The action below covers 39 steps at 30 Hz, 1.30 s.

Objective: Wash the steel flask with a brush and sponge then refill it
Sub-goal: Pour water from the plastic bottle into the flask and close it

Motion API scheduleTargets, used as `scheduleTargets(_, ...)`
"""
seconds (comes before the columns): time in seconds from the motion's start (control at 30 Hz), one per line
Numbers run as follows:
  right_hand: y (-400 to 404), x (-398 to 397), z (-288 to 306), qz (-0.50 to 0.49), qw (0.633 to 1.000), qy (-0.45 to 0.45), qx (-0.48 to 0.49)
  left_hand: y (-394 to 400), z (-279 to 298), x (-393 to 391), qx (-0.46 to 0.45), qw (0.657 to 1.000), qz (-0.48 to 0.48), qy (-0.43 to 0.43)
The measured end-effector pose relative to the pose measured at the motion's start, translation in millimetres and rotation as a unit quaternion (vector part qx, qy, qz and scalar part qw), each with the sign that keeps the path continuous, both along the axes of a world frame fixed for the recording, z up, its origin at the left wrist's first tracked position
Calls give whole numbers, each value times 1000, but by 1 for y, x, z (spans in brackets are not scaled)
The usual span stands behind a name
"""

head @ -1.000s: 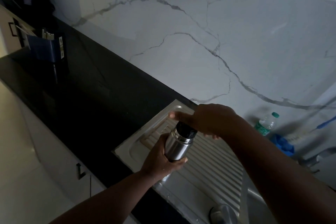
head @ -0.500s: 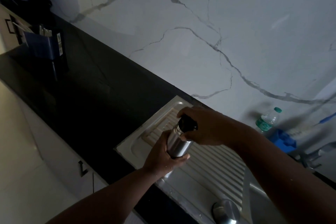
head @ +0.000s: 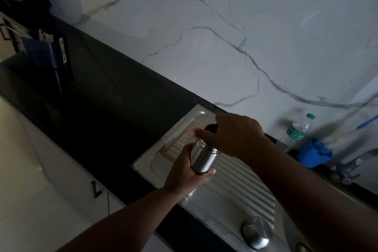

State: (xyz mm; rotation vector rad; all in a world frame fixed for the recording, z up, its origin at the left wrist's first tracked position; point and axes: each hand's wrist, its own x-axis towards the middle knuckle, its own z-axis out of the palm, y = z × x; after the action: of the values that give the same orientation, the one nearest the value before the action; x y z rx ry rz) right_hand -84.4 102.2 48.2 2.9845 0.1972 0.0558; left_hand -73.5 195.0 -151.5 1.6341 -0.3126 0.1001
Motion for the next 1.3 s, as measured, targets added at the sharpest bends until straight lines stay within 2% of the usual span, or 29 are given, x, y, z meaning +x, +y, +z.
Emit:
scheduleTargets(0.07, -15, 0, 4, 101, 994, 40, 33, -1, -1, 1, 2, 1000, -3, 2)
scheduleTargets(0.13, -28, 1, 3, 186, 981, 42, 30, -1, -2, 0, 3, 1000, -1, 7)
scheduleTargets(0.27, -25, 12, -7, 196, 980, -32, -7, -3, -3, 1, -2, 1000, 10, 8)
scheduleTargets(0.33, -10, 14, -10, 136, 988, -78, -12, -5, -1, 1, -1, 1000, 17, 12)
scheduleTargets(0.43, 6, 14, -16, -26, 996, -88, 8, -6, 2, 1, 12, 1000, 17, 1)
scheduleTargets(0.5, 13, 13, -19, -91, 992, -81, 43, -4, 3, 1, 20, 1000, 12, -2)
scheduleTargets(0.57, 16, 13, -18, -119, 989, -67, 55, -2, 4, 1, 24, 1000, 15, 0)
scheduleTargets(0.63, 11, 11, -13, -94, 992, -25, 76, -2, 4, -1, 27, 1000, 16, 0)
scheduleTargets(0.67, 3, 7, -11, -82, 988, 8, 129, -2, 3, -1, 26, 1000, 18, 1)
scheduleTargets(0.7, -8, 2, -9, -77, 969, 52, 230, -3, 2, -1, 24, 999, 21, 2)
scheduleTargets(0.73, -21, -4, -11, -81, 928, 90, 352, -3, 1, -1, 22, 999, 26, 4)
scheduleTargets(0.77, -36, -9, -18, -95, 895, 114, 421, -3, 0, -1, 20, 999, 28, 6)
scheduleTargets(0.8, -54, -15, -30, -113, 885, 139, 431, -3, -1, 0, 16, 999, 27, 11)
scheduleTargets(0.83, -71, -23, -41, -132, 902, 165, 377, -3, -2, 0, 10, 1000, 26, 15)
scheduleTargets(0.9, -101, -39, -65, -159, 944, 241, 158, -5, -4, 1, 2, 1000, 25, 16)
scheduleTargets(0.93, -113, -50, -77, -166, 940, 291, 63, -6, -5, 1, 2, 999, 28, 14)
scheduleTargets(0.97, -120, -60, -88, -179, 925, 336, 12, -6, -5, 0, 3, 999, 33, 12)
scheduleTargets(1.03, -127, -77, -106, -205, 897, 391, 9, -8, -5, 0, 1, 999, 44, 11)
scheduleTargets(1.17, -142, -84, -136, -204, 890, 389, 120, -10, -4, -1, -10, 998, 63, 17)
scheduleTargets(1.23, -145, -80, -131, -179, 897, 376, 148, -9, -3, -3, -7, 997, 68, 20)
scheduleTargets(1.3, -142, -70, -107, -115, 928, 322, 147, -8, -2, -4, 1, 997, 70, 24)
